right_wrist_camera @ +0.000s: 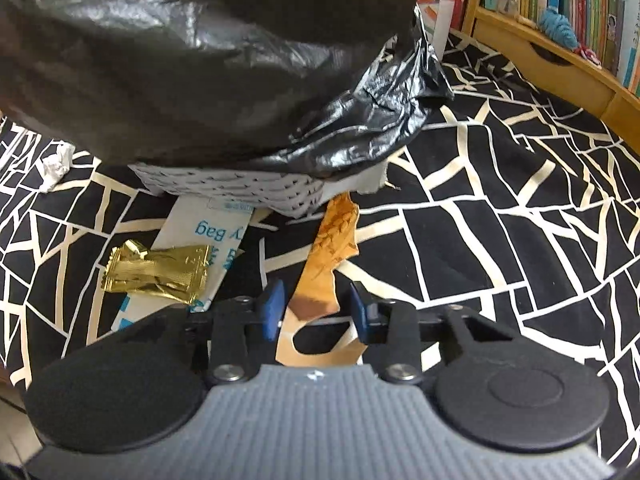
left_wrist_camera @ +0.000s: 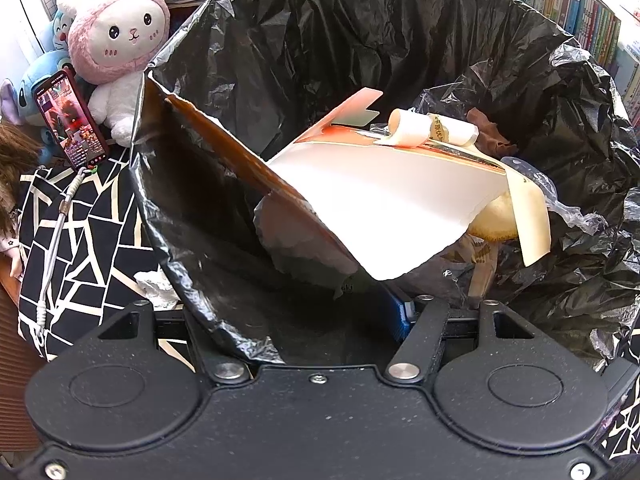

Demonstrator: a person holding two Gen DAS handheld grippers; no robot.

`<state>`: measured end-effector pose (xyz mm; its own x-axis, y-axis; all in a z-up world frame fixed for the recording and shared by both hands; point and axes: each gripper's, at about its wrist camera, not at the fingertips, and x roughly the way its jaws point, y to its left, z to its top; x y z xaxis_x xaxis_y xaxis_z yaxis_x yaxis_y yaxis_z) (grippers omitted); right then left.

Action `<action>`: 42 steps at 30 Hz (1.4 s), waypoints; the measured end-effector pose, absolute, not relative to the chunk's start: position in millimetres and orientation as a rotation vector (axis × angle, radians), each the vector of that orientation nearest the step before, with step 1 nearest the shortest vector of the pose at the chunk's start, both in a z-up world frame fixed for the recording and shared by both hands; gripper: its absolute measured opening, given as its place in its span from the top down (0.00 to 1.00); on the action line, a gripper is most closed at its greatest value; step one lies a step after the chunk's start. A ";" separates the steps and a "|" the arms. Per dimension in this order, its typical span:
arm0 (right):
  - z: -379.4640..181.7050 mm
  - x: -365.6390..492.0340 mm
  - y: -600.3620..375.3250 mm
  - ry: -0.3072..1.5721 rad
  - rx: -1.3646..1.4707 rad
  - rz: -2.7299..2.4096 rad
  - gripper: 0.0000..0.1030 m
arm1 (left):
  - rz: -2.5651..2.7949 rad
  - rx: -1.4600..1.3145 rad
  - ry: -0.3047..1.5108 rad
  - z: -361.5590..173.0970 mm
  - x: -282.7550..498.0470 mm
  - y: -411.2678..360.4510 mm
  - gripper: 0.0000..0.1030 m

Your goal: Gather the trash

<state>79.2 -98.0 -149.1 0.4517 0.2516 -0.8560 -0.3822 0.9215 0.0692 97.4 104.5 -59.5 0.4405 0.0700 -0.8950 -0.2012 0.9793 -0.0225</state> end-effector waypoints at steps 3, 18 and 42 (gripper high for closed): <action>-146.9 77.6 -97.9 1.034 -0.152 0.399 0.70 | 0.168 -0.132 1.102 -59.3 97.8 104.6 0.38; -91.1 80.2 -165.6 0.986 -0.028 0.274 0.70 | 0.172 -0.145 1.090 -53.4 99.4 105.8 0.38; 95.3 144.9 -125.3 0.575 0.101 0.592 0.65 | 0.172 -0.169 1.086 -51.2 102.3 108.1 0.38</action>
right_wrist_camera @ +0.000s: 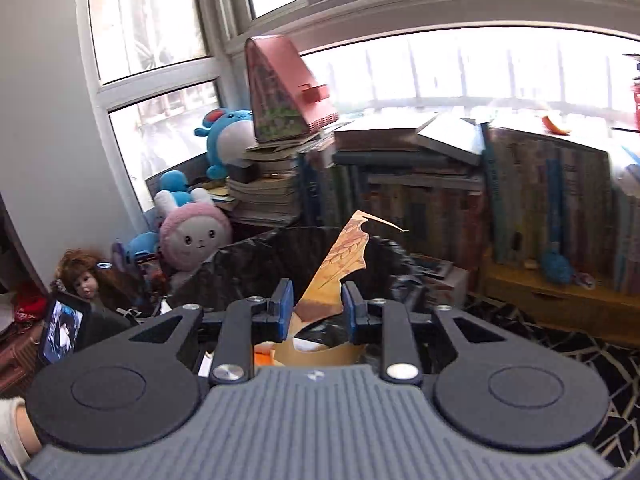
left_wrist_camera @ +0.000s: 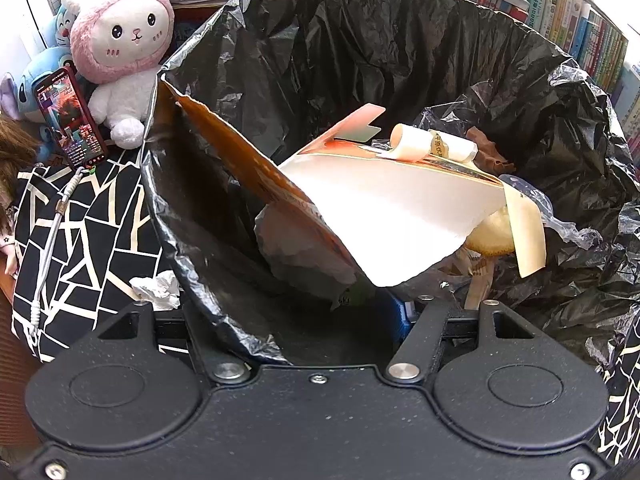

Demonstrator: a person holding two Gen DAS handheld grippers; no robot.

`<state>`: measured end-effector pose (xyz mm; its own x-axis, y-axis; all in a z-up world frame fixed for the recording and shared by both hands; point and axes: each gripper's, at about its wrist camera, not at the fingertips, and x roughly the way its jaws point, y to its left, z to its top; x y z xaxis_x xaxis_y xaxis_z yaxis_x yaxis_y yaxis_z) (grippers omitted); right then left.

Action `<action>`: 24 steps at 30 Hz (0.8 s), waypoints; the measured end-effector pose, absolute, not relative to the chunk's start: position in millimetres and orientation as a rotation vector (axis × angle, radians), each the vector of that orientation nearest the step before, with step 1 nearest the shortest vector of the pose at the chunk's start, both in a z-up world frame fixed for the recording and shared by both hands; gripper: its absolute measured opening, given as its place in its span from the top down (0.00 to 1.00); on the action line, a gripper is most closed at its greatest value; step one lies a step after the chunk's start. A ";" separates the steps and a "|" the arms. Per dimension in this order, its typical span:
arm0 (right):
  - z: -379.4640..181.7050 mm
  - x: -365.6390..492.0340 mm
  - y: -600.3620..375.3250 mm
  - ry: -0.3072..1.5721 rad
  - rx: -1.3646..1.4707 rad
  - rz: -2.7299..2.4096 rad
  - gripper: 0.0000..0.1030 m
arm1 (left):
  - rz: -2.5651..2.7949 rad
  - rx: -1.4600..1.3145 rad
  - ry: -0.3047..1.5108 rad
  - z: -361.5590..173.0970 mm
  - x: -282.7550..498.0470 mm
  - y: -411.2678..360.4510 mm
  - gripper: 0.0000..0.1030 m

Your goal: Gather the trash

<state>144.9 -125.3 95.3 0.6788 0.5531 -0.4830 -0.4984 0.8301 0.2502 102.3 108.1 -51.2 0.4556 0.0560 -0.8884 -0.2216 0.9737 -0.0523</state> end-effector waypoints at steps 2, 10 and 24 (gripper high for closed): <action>90.3 146.4 -112.5 0.583 0.089 0.608 0.56 | 0.169 -0.169 1.085 -51.4 101.7 108.2 0.38; 79.6 132.9 -105.6 0.600 0.065 0.621 0.31 | 0.156 -0.170 1.086 -51.7 101.8 108.5 0.37; 79.0 90.9 -165.8 0.570 0.003 0.489 0.15 | 0.151 -0.170 1.089 -52.7 102.5 109.0 0.37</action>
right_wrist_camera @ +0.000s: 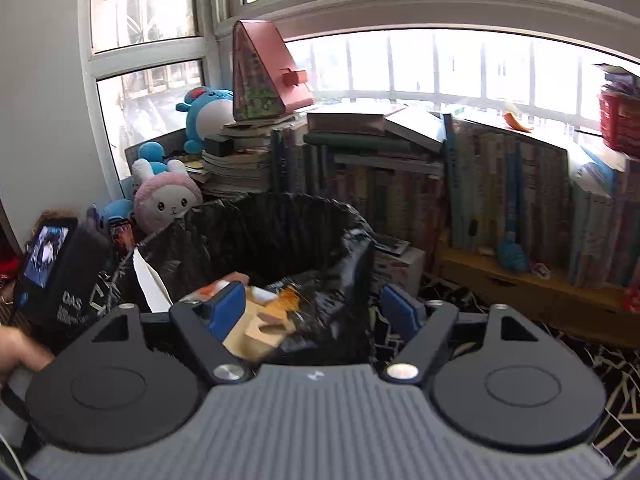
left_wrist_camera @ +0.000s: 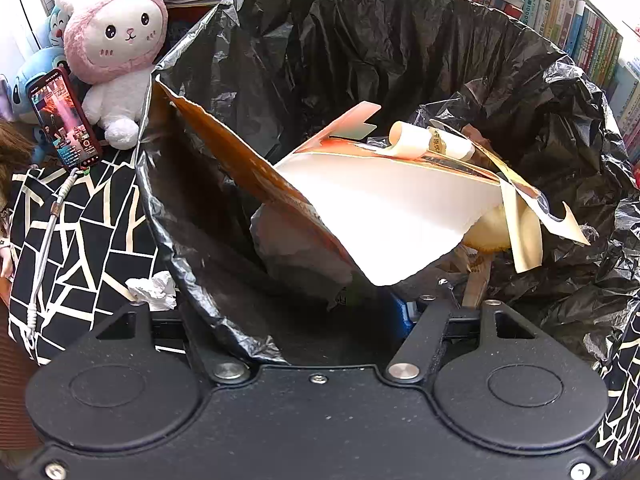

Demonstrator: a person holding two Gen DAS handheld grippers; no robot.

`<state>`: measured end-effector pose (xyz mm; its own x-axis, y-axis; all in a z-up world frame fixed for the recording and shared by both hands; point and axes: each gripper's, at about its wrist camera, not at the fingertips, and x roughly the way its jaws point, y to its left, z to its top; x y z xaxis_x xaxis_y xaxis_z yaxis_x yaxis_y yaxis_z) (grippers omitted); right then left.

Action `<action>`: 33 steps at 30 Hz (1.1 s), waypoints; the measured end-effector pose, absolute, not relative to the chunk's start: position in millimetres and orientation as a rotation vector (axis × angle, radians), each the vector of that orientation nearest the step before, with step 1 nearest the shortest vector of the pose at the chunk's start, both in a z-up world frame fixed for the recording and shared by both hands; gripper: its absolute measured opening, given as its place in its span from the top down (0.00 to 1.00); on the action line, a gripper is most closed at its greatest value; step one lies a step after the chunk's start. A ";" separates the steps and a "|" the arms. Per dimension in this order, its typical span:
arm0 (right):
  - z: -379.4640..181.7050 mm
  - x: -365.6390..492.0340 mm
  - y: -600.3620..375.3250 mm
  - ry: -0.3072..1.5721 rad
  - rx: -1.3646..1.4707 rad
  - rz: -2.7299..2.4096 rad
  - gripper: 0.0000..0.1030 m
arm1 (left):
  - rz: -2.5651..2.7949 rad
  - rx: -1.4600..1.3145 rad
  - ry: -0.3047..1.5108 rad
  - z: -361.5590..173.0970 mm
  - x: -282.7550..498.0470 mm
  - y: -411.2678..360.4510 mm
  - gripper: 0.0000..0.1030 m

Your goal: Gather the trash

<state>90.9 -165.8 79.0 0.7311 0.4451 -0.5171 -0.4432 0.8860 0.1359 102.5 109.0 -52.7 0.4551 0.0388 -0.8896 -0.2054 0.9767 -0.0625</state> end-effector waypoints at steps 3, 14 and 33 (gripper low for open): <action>70.7 82.1 -176.5 0.584 0.001 0.456 0.13 | 0.151 -0.169 1.089 -52.9 102.5 108.8 0.37; -3.8 61.9 -171.2 0.813 0.006 0.483 0.29 | 0.151 -0.158 1.092 -53.6 102.2 107.4 0.36; -134.0 60.9 -82.6 1.203 0.056 0.603 0.64 | 0.155 -0.142 1.095 -53.2 103.3 105.4 0.36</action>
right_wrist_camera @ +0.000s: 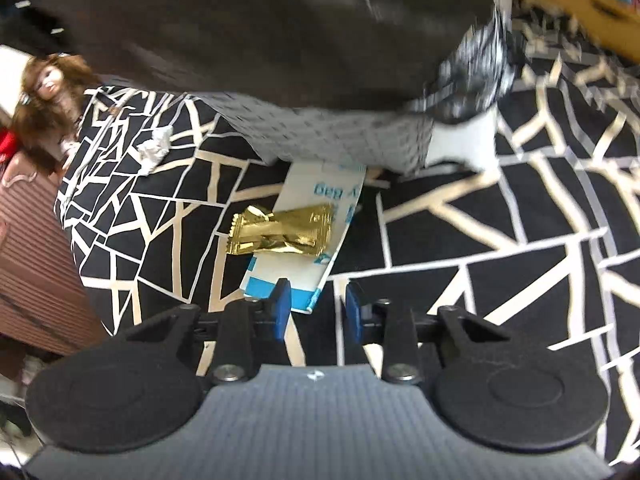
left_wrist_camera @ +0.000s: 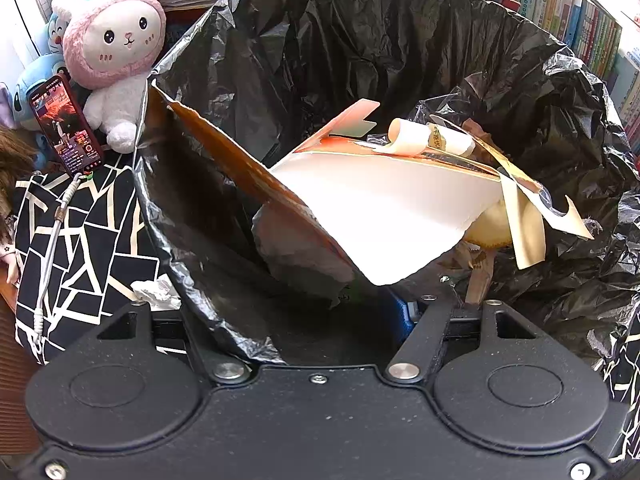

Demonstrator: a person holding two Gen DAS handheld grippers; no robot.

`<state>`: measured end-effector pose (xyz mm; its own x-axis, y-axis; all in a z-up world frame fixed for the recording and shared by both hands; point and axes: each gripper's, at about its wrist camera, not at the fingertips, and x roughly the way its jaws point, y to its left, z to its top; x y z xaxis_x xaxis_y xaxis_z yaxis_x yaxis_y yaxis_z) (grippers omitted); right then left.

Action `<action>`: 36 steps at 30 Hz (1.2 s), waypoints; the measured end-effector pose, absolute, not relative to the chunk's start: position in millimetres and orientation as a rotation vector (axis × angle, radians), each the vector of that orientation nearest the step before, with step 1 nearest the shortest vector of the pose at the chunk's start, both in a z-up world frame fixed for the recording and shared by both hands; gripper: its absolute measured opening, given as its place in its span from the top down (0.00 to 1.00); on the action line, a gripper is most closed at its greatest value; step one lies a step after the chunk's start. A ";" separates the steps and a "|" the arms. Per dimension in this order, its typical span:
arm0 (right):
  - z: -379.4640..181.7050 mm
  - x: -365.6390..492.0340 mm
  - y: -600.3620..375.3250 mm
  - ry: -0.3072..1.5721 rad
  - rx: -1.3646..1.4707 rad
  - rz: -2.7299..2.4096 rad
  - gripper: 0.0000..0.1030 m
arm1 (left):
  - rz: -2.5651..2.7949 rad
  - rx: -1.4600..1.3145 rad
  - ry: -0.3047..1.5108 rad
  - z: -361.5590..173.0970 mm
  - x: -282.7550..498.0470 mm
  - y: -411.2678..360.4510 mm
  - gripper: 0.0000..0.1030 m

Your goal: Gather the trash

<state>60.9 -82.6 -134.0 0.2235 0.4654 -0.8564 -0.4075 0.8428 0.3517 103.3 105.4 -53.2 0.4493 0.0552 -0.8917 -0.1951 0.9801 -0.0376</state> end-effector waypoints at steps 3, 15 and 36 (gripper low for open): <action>-143.6 68.1 -82.8 1.254 0.107 0.599 0.90 | 0.160 -0.149 1.096 -53.0 103.8 106.0 0.36; -134.7 69.5 -144.2 1.253 0.061 0.398 0.96 | 0.226 -0.153 1.150 -50.4 111.7 106.5 0.56; -105.5 53.1 -225.3 1.090 0.021 0.213 0.39 | 0.201 -0.196 1.117 -49.9 106.4 111.7 0.48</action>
